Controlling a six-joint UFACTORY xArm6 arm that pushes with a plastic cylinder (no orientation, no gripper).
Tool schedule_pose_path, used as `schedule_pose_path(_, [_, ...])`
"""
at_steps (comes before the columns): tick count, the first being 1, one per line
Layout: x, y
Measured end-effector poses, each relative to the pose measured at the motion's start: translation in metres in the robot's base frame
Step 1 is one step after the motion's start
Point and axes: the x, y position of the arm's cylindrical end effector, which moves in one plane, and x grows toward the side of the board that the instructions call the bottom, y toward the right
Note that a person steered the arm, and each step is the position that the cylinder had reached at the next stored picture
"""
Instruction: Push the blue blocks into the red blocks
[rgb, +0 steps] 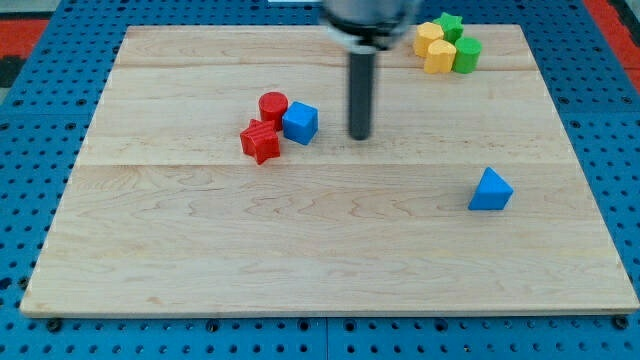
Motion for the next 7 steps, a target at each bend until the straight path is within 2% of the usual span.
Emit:
schedule_pose_path(1, [0.001,0.131])
schedule_pose_path(2, [0.06,0.217])
schedule_pose_path(3, [0.133,0.172])
schedule_pose_path(6, [0.091,-0.021])
schedule_pose_path(7, [0.12,0.072])
